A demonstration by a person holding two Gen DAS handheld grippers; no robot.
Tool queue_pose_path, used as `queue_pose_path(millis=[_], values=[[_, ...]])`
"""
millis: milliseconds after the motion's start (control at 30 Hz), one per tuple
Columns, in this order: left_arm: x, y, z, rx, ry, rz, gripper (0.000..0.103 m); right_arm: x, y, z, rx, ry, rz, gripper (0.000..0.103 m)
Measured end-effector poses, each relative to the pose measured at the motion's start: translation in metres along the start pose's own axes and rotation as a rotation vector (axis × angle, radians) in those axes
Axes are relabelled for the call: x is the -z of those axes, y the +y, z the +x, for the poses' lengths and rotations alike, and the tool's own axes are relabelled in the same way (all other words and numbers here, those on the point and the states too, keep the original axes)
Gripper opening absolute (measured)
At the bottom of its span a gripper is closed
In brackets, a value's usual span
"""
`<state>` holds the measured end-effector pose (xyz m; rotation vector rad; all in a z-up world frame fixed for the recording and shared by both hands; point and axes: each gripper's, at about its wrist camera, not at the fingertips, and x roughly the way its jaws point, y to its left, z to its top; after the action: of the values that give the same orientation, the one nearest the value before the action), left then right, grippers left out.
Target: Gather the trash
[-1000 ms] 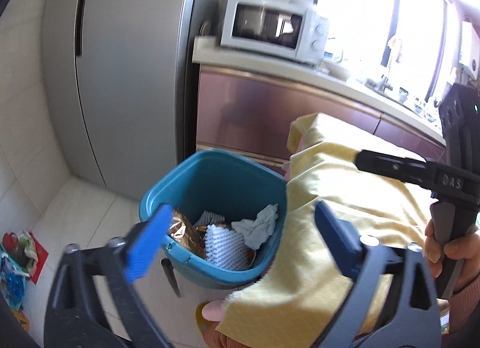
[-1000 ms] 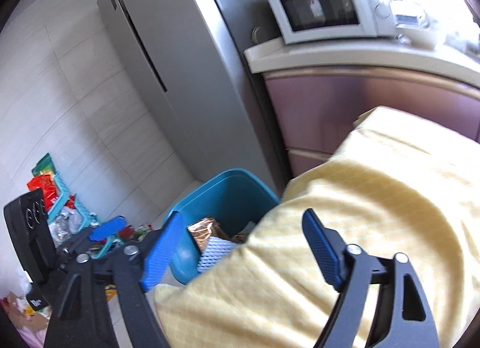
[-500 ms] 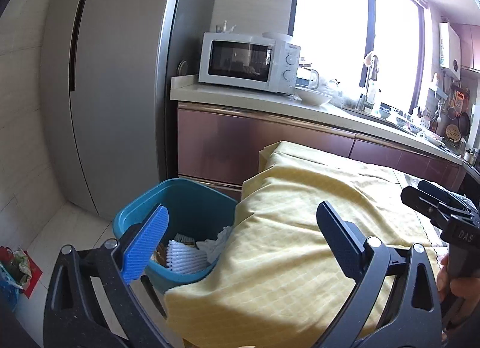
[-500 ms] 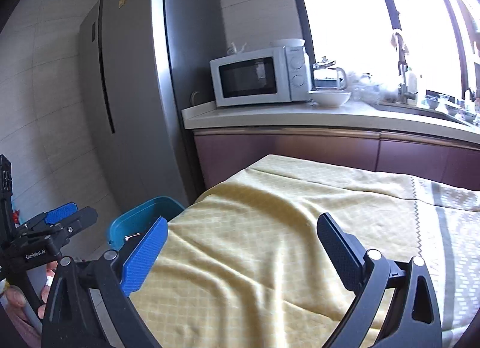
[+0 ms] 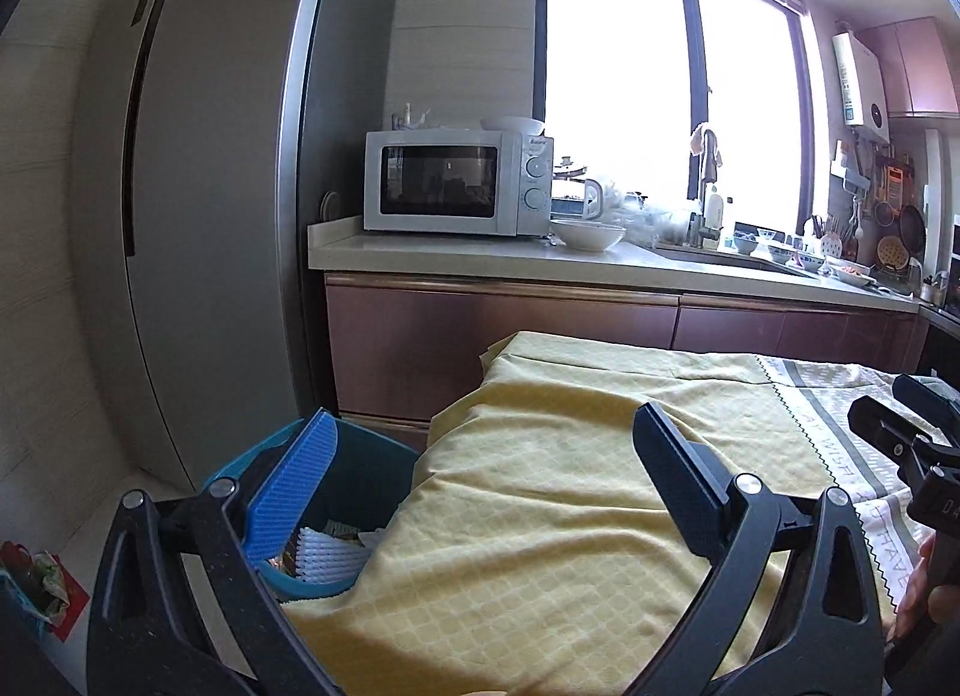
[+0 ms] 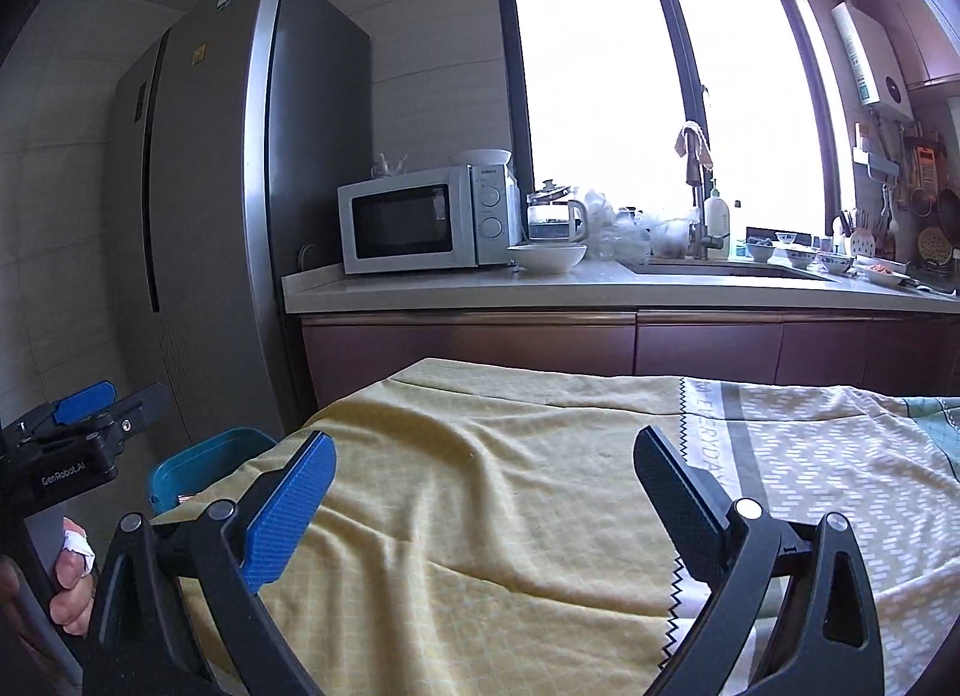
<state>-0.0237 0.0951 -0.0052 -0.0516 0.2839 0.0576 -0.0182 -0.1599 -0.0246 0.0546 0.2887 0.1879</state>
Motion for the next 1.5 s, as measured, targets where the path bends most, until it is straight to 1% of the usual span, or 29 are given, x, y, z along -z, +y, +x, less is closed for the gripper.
queue_pose_path(millis=[200, 467, 733, 1500], values=[[0.001, -0.015, -0.007, 0.017, -0.020, 0.018, 0.097, 0.004, -0.008, -0.011, 0.029, -0.019, 0.004, 0.096], [0.001, -0.018, -0.011, 0.015, -0.051, 0.029, 0.097, 0.007, -0.014, -0.021, 0.046, -0.038, 0.020, 0.096], [0.000, -0.021, -0.015, 0.013, -0.076, 0.042, 0.097, 0.007, -0.018, -0.024, 0.056, -0.038, 0.024, 0.096], [0.003, -0.023, -0.015, 0.005, -0.094, 0.053, 0.097, 0.005, -0.025, -0.028, 0.064, -0.048, 0.032, 0.096]])
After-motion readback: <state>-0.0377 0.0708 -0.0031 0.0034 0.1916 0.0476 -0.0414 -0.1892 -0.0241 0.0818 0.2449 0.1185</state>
